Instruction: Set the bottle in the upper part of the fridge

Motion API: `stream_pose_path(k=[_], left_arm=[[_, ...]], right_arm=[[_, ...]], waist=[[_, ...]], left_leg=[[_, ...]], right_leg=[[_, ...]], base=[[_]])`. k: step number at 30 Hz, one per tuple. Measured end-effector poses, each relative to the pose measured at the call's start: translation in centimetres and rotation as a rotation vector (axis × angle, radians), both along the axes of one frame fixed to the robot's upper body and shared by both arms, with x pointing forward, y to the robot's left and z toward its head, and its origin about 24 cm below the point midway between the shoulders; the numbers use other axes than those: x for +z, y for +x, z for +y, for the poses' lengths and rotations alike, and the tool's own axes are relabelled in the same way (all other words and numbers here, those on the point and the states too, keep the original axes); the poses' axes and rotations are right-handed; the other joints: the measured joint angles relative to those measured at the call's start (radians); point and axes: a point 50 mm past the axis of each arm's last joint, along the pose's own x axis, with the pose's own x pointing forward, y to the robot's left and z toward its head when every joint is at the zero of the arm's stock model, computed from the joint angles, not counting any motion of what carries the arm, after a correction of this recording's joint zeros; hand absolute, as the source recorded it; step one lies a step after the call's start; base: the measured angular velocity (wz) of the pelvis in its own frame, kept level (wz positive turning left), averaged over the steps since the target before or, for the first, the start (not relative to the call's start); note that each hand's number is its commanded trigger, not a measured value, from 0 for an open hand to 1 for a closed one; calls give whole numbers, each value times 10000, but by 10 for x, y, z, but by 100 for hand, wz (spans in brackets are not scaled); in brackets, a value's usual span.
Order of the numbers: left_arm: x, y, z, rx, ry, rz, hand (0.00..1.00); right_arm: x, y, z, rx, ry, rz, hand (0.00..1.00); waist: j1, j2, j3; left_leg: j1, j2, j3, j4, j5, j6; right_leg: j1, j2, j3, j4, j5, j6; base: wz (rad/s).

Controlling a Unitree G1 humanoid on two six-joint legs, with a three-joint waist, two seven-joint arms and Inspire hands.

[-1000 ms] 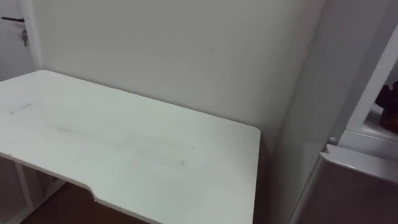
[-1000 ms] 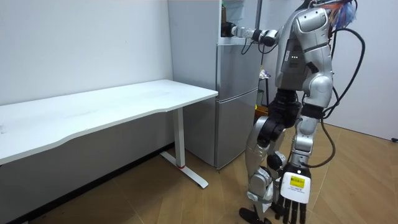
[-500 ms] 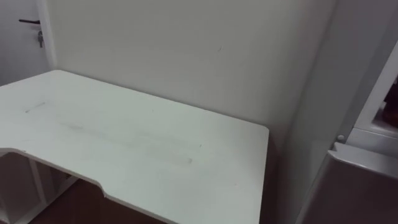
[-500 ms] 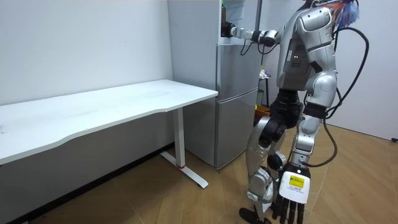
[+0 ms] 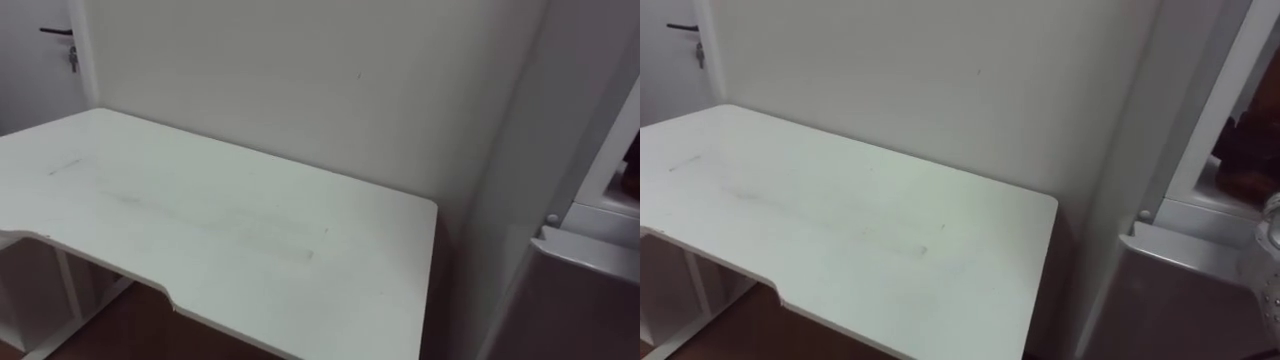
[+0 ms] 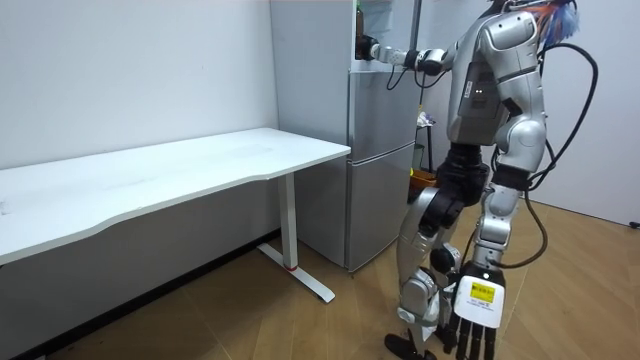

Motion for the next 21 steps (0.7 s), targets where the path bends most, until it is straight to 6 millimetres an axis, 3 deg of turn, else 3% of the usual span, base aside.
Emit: stream_pose_path(k=[2, 4, 5, 15, 21], left_arm=[[0, 0, 1, -52, 7, 14, 0], [1, 1, 1, -7, 3, -41, 0], [1, 2, 1, 55, -26, -106, 0], [-1, 26, -2, -282, -290, -848, 0], [1, 26, 2, -438, -224, -867, 0]], right_arm=[[1, 1, 1, 2, -45, -6, 100], [1, 2, 1, -34, -33, -5, 22], [0, 2, 1, -60, -56, -22, 2], [8, 7, 2, -146, 246, -304, 0], [8, 9, 4, 408, 240, -335, 0]], waist=[[-5, 0, 1], [-6, 3, 5], [-6, 0, 7], [-53, 21, 56], [-82, 16, 55]], left_leg=[[-44, 5, 12, -2, 4, -3], [-50, 8, 17, -6, 8, -5], [-50, 6, 15, -6, 8, -5], [-315, 45, 28, 129, 10, -12], [-212, 76, 177, 59, 10, -12]], right_leg=[[-33, -1, 7, 16, 0, 0], [-42, 0, 9, 15, 3, -1], [-40, -2, 6, 14, 2, 0], [-383, -12, 14, 160, -10, -20], [-375, -12, 125, 160, -10, -20]], base=[[-2], [-2], [0], [-1], [-5]])
